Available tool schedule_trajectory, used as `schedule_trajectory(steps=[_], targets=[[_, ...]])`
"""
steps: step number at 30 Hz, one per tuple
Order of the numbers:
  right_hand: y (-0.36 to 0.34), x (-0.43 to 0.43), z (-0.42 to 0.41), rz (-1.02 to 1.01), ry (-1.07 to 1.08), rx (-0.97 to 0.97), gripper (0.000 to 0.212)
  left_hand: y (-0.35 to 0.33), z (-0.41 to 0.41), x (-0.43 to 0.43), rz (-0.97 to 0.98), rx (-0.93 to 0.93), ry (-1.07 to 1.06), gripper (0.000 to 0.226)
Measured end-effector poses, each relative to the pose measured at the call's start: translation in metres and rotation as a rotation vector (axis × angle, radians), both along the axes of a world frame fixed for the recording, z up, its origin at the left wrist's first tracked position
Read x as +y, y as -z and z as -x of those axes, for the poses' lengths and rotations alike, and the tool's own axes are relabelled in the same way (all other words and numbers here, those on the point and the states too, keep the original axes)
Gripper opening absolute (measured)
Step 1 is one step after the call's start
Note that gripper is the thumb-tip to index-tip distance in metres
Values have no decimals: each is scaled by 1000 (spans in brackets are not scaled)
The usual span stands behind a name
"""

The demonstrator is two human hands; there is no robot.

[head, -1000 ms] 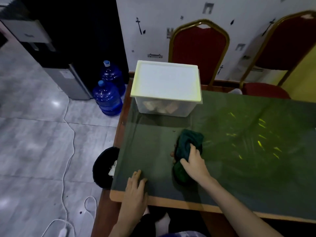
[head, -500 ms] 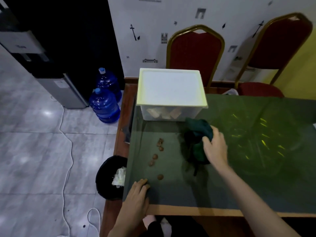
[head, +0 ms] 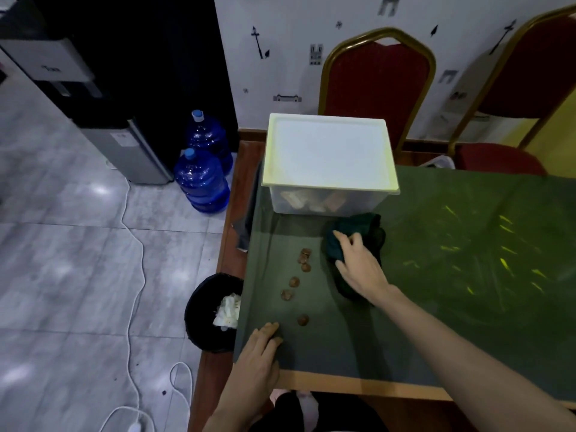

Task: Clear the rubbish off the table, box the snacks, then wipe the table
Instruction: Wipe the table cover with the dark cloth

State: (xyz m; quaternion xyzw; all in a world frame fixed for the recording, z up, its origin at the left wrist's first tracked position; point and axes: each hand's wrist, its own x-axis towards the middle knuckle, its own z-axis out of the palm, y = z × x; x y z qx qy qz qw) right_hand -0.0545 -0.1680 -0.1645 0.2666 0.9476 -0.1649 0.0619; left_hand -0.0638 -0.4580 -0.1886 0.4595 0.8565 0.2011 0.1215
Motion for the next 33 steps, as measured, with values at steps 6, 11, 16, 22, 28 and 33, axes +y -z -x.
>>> schedule_trajectory(steps=[6, 11, 16, 22, 28, 33], targets=[[-3, -40, 6, -17, -521, -104, 65, -2, -2, 0, 66, -28, 6, 49], [-22, -37, 5, -85, -687, -92, 68, -2, 2, -3, 102, 21, 48, 49], [-61, 1, -31, 46, -329, 139, 53, 1, 3, -5, 71, 0, 53, 49], [-77, 31, -139, 36, 216, 338, 50, 6, 0, -8, 64, -62, 47, 40], [-34, 24, -185, 158, 121, -256, 79, 8, -3, -8, 45, -148, 0, 39], [-23, 48, -207, -52, 23, -334, 139, 10, 2, -11, 52, -159, 75, 46]])
